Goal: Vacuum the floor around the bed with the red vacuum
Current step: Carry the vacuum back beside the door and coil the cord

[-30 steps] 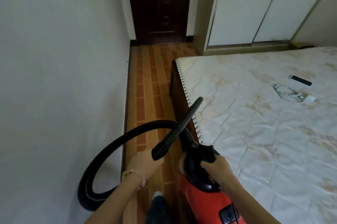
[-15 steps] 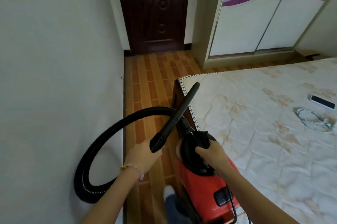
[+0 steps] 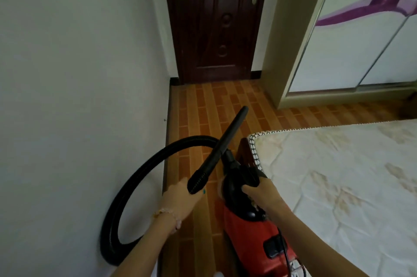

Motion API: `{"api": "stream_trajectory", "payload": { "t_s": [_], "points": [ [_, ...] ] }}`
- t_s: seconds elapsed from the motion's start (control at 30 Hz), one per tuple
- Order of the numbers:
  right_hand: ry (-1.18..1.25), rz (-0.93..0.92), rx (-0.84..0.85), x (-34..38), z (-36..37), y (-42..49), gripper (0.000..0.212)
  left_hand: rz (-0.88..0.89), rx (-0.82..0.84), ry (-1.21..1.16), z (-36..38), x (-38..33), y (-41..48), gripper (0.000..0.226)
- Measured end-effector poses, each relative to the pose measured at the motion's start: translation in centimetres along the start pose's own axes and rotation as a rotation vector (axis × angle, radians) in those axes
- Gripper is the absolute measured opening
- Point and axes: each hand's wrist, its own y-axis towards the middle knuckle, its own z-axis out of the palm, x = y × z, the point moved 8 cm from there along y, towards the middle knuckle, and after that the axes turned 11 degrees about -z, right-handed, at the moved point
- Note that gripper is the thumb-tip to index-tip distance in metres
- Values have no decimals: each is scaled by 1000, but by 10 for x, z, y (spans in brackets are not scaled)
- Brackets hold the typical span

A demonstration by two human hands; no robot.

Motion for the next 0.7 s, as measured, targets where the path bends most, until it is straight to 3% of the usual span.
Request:
{"api": "stream_trajectory", "payload": {
  "t_s": [0.23, 0.43, 0.7],
  "points": [
    [-61, -21, 5, 46, -12, 130, 23, -54, 65, -139, -20, -42, 123, 32],
    [-124, 31, 8, 72, -17, 257, 14, -70, 178, -232, -36, -96, 249, 35],
    [-60, 70, -1, 127, -28, 431, 15, -60, 252, -195, -89, -184, 411, 30]
  ]
}}
